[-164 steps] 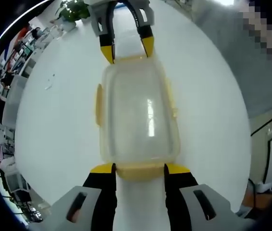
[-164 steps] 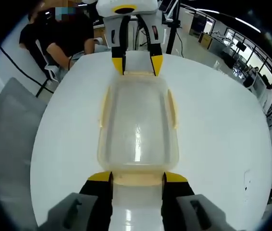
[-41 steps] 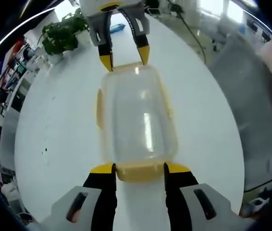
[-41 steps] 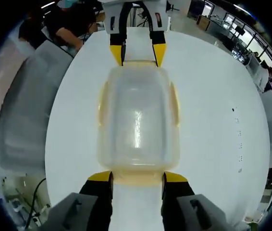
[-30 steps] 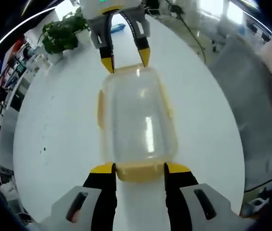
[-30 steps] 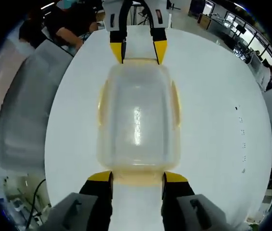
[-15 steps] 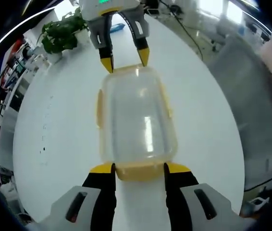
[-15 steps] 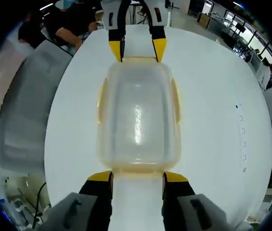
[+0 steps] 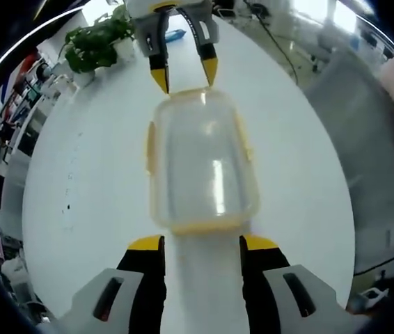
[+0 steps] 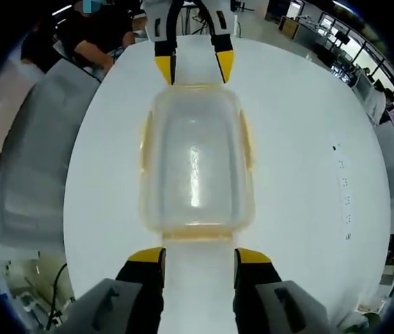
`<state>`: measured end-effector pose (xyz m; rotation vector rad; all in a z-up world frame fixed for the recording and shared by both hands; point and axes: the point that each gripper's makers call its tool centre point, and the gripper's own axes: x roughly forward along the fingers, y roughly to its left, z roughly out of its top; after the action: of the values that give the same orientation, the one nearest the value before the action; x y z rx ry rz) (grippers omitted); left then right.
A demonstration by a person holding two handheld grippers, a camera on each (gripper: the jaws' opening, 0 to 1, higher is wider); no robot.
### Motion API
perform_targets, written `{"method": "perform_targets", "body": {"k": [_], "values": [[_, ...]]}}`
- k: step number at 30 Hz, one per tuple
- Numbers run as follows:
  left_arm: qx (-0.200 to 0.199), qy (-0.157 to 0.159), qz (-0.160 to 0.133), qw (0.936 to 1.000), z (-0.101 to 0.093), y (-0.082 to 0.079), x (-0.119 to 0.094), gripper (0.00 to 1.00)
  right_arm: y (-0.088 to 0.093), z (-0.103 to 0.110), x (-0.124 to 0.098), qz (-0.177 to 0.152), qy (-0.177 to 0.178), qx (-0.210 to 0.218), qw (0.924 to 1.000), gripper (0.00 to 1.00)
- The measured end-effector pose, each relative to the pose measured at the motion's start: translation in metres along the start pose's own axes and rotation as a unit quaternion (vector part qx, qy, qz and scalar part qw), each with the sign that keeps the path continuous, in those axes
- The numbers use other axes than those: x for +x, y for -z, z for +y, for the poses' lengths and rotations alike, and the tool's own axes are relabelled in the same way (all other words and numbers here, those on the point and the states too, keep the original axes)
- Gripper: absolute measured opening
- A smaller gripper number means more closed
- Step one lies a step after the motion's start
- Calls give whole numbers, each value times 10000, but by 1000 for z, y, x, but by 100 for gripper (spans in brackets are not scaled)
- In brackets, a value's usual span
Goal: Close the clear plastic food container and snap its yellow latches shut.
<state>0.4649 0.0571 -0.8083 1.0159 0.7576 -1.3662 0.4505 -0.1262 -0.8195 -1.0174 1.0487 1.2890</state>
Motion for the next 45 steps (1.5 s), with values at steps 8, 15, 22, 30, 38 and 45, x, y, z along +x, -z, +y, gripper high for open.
{"method": "perform_targets", "body": {"k": [8, 15, 22, 30, 38, 45], "values": [[-210, -193, -199, 9994, 6, -6, -10, 38, -8, -1, -7, -106, 112, 32, 9999, 37], [-593, -281, -360, 9972, 4, -10, -12, 36, -18, -3, -11, -273, 210, 82, 9994, 35], [-1028, -257, -668, 9921, 4, -15, -17, 35, -25, -3, -12, -346, 264, 84, 9990, 34], [-1270, -158, -1094, 9857, 6, -31, -19, 33, -44, -2, -10, -769, 189, 343, 9963, 31], [-1263, -187, -1180, 9848, 5, -42, -13, 33, -60, -5, -9, -1194, 208, 583, 9909, 31], [-1223, -156, -1289, 9840, 1, -52, -4, 33, -66, -14, -9, -1358, 426, 677, 9875, 32]]}}
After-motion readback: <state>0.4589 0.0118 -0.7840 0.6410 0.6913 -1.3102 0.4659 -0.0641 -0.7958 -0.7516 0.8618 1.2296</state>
